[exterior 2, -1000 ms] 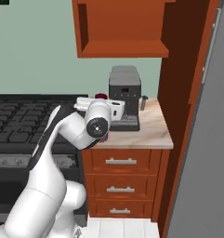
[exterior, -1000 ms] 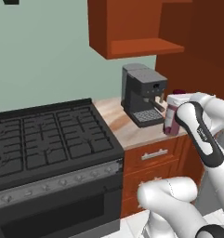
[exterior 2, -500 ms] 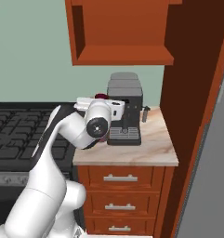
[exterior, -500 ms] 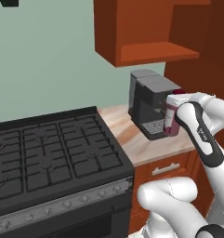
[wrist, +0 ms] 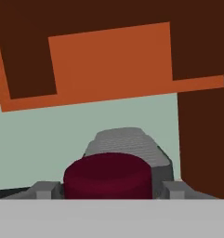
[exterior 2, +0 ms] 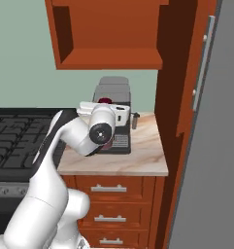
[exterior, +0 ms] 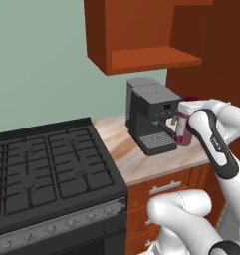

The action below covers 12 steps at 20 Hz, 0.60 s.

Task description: Pick the juice from the counter and place it in the open cabinet.

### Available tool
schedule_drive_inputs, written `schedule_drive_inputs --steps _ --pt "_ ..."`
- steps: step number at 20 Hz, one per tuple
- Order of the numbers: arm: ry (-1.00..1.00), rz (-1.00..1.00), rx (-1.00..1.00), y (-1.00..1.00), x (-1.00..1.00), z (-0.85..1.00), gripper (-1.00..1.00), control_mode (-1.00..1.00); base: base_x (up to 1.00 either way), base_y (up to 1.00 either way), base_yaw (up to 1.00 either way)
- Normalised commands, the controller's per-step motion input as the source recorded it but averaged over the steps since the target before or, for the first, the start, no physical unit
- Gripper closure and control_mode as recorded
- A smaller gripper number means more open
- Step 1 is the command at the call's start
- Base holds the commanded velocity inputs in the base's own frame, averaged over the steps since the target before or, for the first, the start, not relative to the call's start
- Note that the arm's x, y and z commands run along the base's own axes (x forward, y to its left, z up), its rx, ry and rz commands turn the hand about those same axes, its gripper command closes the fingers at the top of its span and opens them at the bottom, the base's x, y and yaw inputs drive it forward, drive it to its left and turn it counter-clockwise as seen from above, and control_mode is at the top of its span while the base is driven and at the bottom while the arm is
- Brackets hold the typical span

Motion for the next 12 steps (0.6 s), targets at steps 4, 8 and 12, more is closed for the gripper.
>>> schedule_drive_inputs --steps 4,8,12 --pt "0.00 0.00 0.00 0.00 0.00 0.00 1.00 1.00 0.30 -0.23 0.00" --pt "0.00 0.00 0.00 0.00 0.00 0.00 1.00 1.00 0.74 0.03 -0.06" --pt "0.00 0.00 0.00 0.00 0.00 0.00 1.00 1.00 0.53 0.00 -0.04"
